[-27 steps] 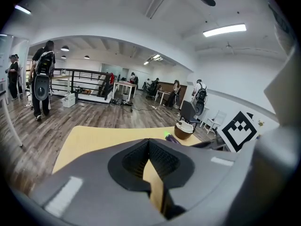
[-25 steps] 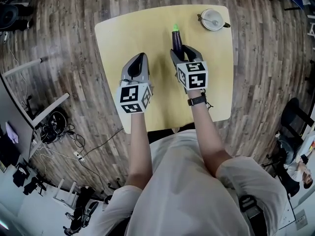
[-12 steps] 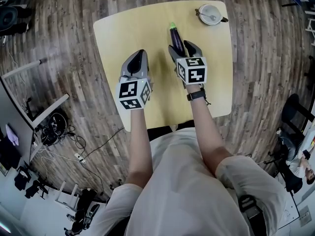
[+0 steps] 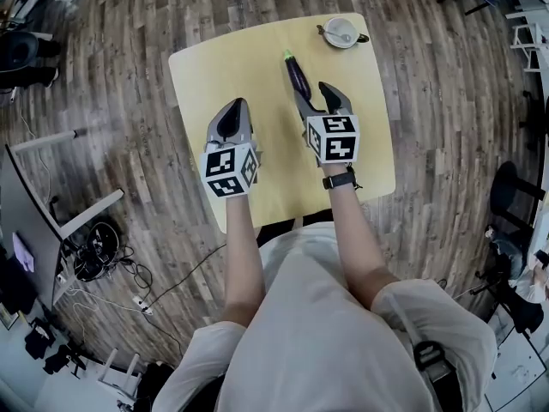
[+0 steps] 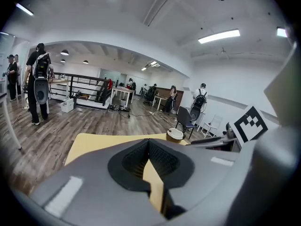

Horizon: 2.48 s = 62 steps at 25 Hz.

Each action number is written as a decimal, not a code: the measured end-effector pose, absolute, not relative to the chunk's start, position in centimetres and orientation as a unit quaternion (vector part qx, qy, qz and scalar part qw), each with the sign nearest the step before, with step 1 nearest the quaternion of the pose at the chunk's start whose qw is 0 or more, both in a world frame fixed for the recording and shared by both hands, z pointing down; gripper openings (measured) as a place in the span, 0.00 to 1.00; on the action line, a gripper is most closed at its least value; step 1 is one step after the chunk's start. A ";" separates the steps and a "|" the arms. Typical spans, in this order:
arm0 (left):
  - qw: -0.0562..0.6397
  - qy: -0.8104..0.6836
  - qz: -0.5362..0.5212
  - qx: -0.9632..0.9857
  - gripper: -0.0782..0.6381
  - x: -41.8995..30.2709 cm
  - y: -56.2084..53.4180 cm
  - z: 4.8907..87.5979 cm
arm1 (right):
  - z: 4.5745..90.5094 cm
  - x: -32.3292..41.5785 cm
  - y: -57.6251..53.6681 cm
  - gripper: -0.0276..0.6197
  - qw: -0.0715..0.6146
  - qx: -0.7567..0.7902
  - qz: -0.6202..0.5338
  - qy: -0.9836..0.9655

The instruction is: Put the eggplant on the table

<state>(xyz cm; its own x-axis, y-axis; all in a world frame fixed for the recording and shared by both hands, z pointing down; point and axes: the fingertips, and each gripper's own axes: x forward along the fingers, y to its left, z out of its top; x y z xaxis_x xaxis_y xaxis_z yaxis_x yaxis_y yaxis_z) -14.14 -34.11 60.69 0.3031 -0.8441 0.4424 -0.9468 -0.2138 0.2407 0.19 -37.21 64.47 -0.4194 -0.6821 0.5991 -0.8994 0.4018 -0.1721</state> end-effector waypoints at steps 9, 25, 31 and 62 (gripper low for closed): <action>0.186 -0.576 0.072 0.793 0.12 -13.7 -31.3 54.4 | 56.4 0.6 -34.2 0.28 0.184 0.515 0.175 -0.819; 0.077 -0.560 0.029 0.824 0.12 -13.2 -28.2 43.5 | 44.0 -0.6 -29.9 0.12 0.107 0.517 0.072 -0.846; 0.032 -0.565 0.015 0.825 0.12 -13.8 -26.5 39.2 | 39.4 -0.4 -27.9 0.11 0.071 0.526 0.036 -0.847; 0.008 -0.574 -0.006 0.819 0.12 -15.1 -25.7 36.8 | 35.9 1.3 -26.4 0.06 0.040 0.545 -0.005 -0.838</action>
